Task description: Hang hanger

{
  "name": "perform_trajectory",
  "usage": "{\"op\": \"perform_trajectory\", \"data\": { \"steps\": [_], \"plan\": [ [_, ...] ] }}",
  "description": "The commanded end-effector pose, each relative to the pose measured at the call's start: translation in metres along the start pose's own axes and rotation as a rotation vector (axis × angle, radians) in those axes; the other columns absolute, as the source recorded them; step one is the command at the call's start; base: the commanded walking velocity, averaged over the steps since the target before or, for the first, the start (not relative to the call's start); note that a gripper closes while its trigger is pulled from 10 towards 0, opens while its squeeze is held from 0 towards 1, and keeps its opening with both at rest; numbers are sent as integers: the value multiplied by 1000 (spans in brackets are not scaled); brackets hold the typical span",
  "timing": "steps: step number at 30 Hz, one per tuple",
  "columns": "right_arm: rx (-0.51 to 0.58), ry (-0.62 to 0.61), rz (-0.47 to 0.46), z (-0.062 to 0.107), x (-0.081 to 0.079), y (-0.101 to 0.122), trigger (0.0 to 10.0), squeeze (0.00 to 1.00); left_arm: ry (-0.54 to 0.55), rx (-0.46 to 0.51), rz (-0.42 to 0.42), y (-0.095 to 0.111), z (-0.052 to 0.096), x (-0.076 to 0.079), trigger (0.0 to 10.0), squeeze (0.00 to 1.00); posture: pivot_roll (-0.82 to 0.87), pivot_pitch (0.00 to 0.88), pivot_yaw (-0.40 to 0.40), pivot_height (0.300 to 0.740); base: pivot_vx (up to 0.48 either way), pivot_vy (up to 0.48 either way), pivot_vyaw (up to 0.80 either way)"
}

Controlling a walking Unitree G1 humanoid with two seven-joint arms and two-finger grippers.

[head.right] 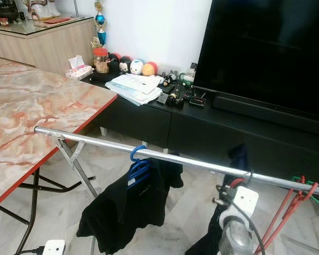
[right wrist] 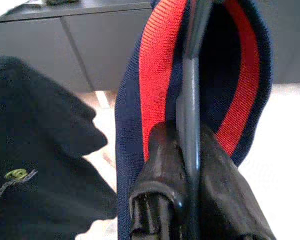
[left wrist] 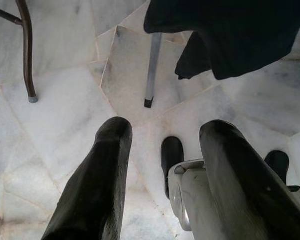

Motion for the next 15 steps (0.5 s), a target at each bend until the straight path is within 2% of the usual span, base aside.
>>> {"op": "perform_trajectory", "data": {
  "steps": [1,4,7,8,9,10,11,15],
  "plan": [
    [-13,38,37,4,-1,-5,0,0,10,-5,20,-3,1,-2,10000,0,99,0,-66,740,0,0,0],
    [-29,119,75,8,-5,-16,0,0,12,0,25,-3,1,-1,10000,0,102,0,-50,740,0,0,0],
    [-46,149,114,10,-7,-23,0,0,13,5,32,-3,1,-1,10000,0,94,0,-37,740,0,0,0],
    [-53,154,107,11,-7,-25,2471,0,13,4,29,-4,1,0,10000,0,88,0,-32,740,0,0,0],
    [-66,135,99,12,-2,-27,7647,0,11,1,25,-6,2,1,10000,0,72,0,-20,740,0,0,0],
    [-66,135,99,12,-2,-27,7647,0,11,1,25,-6,2,1,10000,0,72,0,-20,740,0,0,0],
    [-62,128,74,15,3,-28,10000,0,14,-7,24,-10,2,1,10000,0,51,0,1,740,0,0,0],
    [-54,109,53,17,11,-28,10000,0,25,-25,54,-19,5,1,10000,0,42,0,15,740,0,0,0]
  ]
}}
Point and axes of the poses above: a point about 5 cm out from each wrist's last joint towards the gripper, its own z axis pointing back from the gripper into the wrist, its own y axis along the axis of the wrist's last joint, x = y × z, the point moved 3 cm from there along -z, pointing out of the wrist towards the gripper, and after that the axes turned 15 degrees about z, right-handed, at the moved point
